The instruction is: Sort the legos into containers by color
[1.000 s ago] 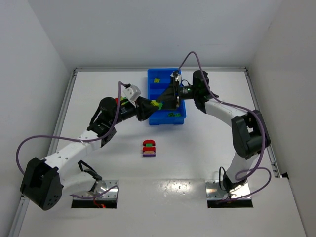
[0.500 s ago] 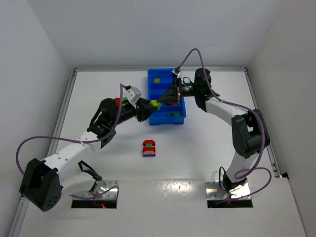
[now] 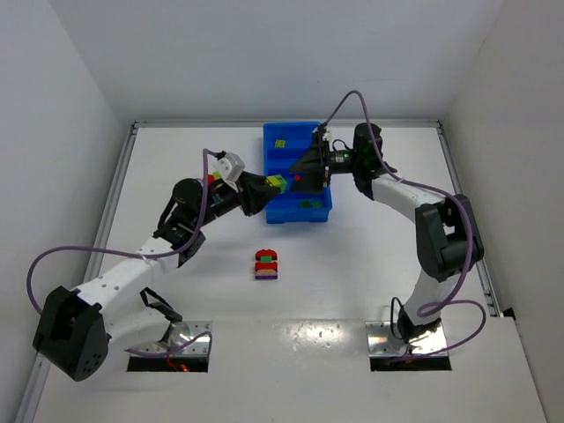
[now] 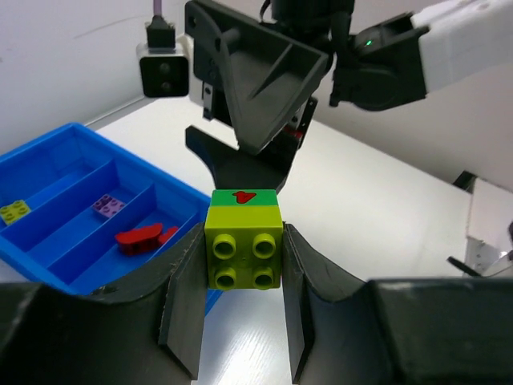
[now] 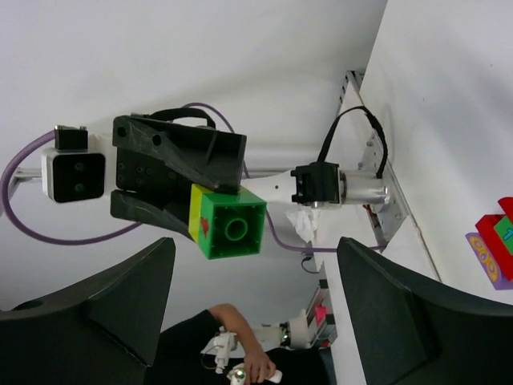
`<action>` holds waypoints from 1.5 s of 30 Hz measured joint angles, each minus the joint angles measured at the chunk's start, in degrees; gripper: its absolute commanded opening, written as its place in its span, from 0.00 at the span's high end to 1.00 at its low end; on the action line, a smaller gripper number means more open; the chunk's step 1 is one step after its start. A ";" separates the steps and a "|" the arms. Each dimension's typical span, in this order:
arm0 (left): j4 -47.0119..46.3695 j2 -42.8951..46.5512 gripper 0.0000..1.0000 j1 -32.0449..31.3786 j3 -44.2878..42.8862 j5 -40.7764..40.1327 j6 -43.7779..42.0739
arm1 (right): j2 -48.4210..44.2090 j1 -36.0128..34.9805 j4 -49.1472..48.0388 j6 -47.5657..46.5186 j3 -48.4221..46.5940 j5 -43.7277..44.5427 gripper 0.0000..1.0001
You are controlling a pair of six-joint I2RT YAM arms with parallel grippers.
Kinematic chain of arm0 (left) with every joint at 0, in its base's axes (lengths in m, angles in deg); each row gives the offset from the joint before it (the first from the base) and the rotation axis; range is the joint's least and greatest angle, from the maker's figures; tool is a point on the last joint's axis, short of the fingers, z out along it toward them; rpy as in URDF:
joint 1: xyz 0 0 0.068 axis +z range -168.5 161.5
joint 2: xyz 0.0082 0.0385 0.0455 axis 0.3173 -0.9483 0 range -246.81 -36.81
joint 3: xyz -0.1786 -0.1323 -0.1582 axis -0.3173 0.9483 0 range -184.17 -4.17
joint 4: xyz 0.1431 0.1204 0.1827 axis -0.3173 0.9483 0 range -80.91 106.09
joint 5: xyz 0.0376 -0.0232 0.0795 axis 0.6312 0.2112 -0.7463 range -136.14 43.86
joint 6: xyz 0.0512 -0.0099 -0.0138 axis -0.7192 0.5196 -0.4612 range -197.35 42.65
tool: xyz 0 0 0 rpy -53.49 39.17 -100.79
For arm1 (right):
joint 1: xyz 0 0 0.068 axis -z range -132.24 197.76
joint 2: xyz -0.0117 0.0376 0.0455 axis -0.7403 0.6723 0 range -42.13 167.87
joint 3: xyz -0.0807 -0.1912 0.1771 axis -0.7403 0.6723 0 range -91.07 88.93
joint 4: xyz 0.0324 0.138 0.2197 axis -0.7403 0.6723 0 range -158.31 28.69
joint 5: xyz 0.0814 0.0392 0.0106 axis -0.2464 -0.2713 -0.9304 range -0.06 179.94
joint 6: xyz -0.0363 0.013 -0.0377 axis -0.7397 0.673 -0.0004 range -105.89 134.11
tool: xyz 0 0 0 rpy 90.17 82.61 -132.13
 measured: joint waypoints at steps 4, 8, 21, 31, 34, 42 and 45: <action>-3.58 -0.74 1.00 0.13 -0.02 1.99 3.30 | 0.00 -0.11 -1.64 1.01 0.09 -0.94 0.18; -6.71 -2.95 1.00 0.24 -0.04 3.45 5.92 | 0.00 -0.39 -2.60 2.29 0.09 -1.60 0.19; -12.13 -6.49 1.00 0.52 -0.04 3.67 6.36 | 0.57 -1.66 -4.37 4.63 -1.49 -2.10 0.22; -17.31 -8.98 1.00 0.52 -0.02 2.86 5.57 | 1.88 -2.38 -4.72 5.20 -3.48 -2.58 0.41; -18.01 -9.09 1.00 0.52 0.02 2.64 4.98 | 2.10 -2.43 -4.83 5.60 -3.67 -2.71 0.59; -19.02 -9.35 1.00 0.61 0.96 2.16 3.13 | 2.54 -2.38 -4.15 6.49 -4.15 -2.51 1.00; -19.19 -9.35 1.00 0.61 1.16 1.97 2.93 | 2.54 -2.21 -3.67 6.45 -4.35 -2.49 1.00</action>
